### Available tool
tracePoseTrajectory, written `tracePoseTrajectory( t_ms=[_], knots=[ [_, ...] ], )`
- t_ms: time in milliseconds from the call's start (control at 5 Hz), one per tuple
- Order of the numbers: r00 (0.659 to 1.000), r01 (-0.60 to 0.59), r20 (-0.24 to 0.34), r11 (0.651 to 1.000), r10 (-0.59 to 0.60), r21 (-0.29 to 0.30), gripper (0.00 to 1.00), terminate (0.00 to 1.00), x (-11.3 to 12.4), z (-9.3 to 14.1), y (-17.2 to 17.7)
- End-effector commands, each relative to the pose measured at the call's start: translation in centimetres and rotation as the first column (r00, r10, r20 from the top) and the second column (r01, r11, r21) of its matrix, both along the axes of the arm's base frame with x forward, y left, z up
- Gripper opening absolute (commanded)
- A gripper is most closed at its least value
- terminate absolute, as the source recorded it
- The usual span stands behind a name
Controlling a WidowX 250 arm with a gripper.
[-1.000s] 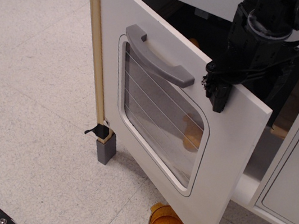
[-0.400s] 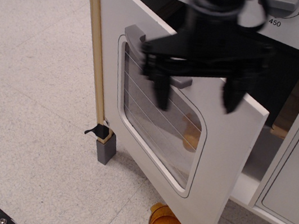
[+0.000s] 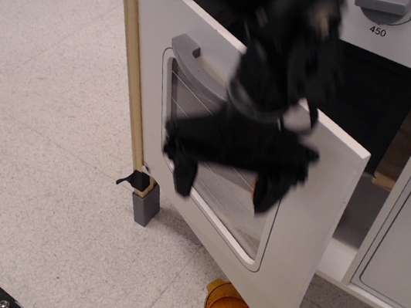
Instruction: Close oven
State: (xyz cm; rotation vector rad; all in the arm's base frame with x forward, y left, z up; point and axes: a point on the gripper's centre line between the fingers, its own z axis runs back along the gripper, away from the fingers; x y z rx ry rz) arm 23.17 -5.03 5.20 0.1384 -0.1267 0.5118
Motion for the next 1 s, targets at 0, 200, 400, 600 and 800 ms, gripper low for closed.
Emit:
tracePoseTrajectory(
  t_ms=[0,200,400,600,800],
  knots=[
    [0.996,0.022,0.083,0.998,-0.018,-0.052,1.00,0.00,3.8,-0.8,-1.7],
    [0.996,0.004,0.085,0.996,0.003,-0.085,1.00,0.00,5.6,-0.9,-2.4],
    [0.994,-0.004,0.103,0.992,0.017,-0.122,1.00,0.00,7.7,-1.3,-2.7],
    [0.991,-0.046,0.120,0.993,0.059,-0.105,1.00,0.00,10.6,-2.0,-2.9],
    [0.984,-0.089,0.143,0.991,0.104,-0.104,1.00,0.00,13.1,-2.4,-2.7]
  ],
)
